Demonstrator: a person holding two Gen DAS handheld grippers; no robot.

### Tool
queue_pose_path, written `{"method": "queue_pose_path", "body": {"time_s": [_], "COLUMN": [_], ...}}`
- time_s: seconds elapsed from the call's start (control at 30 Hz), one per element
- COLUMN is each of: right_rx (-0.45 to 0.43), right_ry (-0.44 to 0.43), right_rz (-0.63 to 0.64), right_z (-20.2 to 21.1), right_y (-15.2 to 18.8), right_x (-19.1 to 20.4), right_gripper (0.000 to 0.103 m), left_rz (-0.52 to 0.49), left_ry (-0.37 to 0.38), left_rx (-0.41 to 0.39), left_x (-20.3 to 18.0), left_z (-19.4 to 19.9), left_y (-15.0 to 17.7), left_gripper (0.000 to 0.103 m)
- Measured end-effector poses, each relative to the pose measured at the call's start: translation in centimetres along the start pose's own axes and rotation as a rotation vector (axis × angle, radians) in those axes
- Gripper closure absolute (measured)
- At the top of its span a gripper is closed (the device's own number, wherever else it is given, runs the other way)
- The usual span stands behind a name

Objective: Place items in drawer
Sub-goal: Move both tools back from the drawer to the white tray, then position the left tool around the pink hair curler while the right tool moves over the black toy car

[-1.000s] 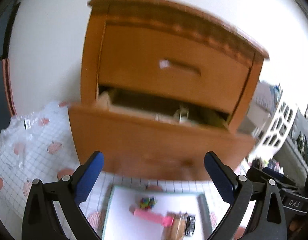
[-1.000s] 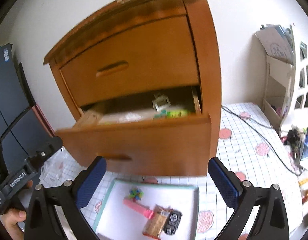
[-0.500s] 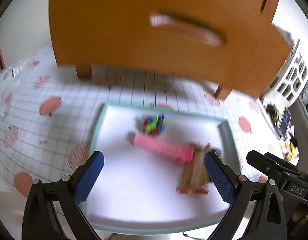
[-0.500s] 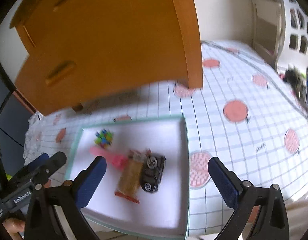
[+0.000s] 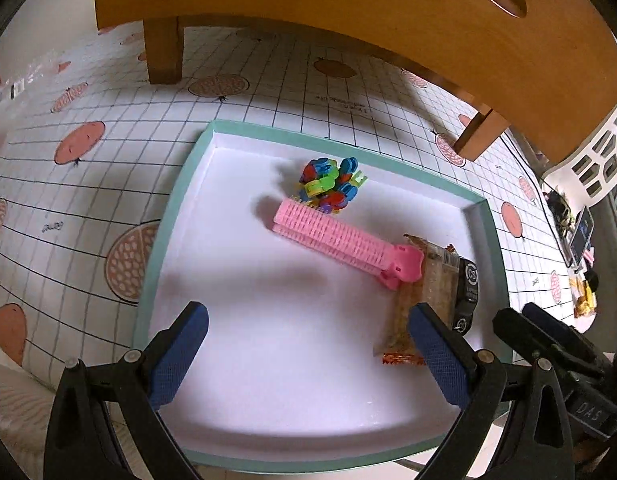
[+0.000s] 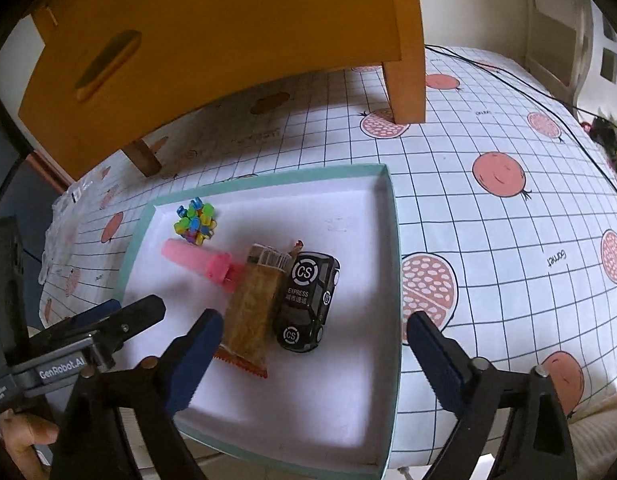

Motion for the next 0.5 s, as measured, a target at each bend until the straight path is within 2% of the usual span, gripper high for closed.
{"method": "queue_pose_path", "body": {"time_s": [0.33, 0.5], "right_rx": [0.021, 0.049], "right_ry": [-0.029, -0.025], "right_rz": [0.028, 0.013], "right_z": [-1.2, -2.1], "right_y": [0.1, 0.3], "right_x": [1.2, 0.8], "right_gripper": [0.029, 0.030], "left_rz": [0.036, 0.068], "left_ry": [0.061, 0.048], "left_rx": [0.015, 0.043], "left_x": [-1.0, -1.3], "left_z": [-1.3, -2.6], "left_y": [-2.5, -3.7], "left_gripper": [0.003, 0.003]}}
Point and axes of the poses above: each gripper's, at about its wrist camera, not at the fingertips, and z roughly against the way its jaws point, x to its left, y to its underside, the point moved 8 cm from there along -z, roughly the way its jaws point, and after that the axes turned 10 degrees about -z, right-handed, at the moved point
